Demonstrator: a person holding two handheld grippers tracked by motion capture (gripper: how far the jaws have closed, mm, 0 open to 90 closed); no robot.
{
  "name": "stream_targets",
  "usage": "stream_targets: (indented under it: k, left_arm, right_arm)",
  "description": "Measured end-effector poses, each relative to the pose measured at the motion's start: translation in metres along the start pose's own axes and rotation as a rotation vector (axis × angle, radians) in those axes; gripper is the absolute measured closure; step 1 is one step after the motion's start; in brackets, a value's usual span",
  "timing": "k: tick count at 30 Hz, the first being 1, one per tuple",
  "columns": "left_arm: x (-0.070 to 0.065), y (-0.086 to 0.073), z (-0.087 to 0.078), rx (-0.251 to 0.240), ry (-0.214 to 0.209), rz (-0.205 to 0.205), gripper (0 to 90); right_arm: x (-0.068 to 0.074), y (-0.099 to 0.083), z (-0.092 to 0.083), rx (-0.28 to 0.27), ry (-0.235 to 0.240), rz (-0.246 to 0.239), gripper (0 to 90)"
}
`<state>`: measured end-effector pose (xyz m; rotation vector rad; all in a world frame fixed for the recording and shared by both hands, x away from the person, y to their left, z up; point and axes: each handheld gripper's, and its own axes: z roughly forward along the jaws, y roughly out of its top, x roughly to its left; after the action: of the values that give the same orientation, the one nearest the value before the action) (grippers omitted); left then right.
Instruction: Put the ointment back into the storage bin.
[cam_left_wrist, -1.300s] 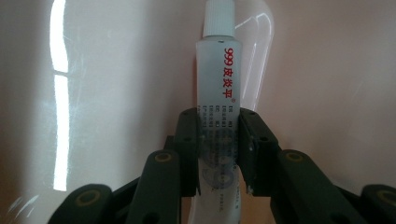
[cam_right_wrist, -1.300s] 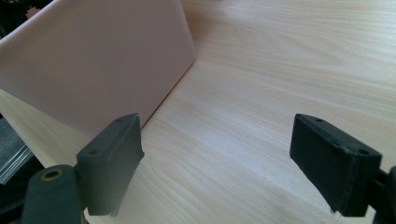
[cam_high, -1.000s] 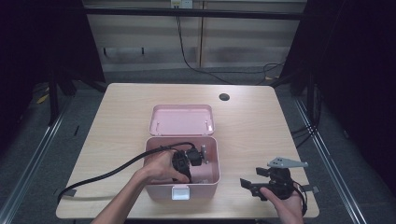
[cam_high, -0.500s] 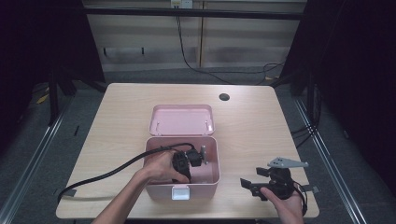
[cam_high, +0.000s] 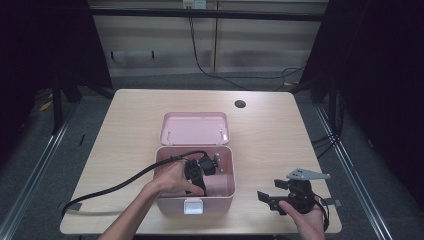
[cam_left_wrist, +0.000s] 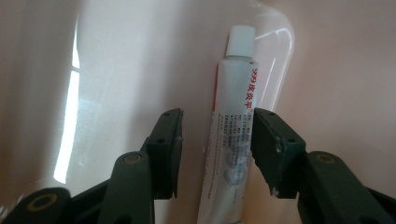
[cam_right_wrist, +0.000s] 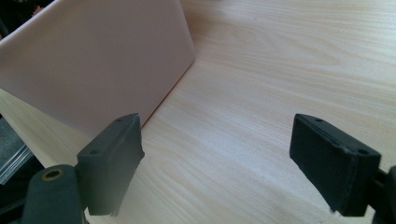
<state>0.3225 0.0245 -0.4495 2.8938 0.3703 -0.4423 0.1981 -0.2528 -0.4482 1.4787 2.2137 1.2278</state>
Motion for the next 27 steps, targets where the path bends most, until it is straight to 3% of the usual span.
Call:
stream_targets:
  k: [7, 12, 18, 27]
  left_arm:
    - [-0.005, -0.003, -0.017, -0.068, 0.024, -0.022, 52.6]
    - [-0.012, -0.006, -0.030, -0.096, 0.069, -0.025, 52.1]
    - [-0.017, -0.012, -0.043, -0.149, 0.080, -0.004, 54.2]
    - [-0.028, -0.020, -0.056, -0.187, 0.097, 0.018, 54.2]
  right_arm:
    - [0.000, 0.000, 0.000, 0.001, 0.000, -0.003, 16.6]
    - [0.000, 0.000, 0.000, 0.000, 0.000, -0.006, 16.7]
    - [0.000, 0.000, 0.000, 0.002, -0.004, -0.002, 16.7]
    - [0.000, 0.001, 0.000, -0.001, -0.002, -0.005, 16.7]
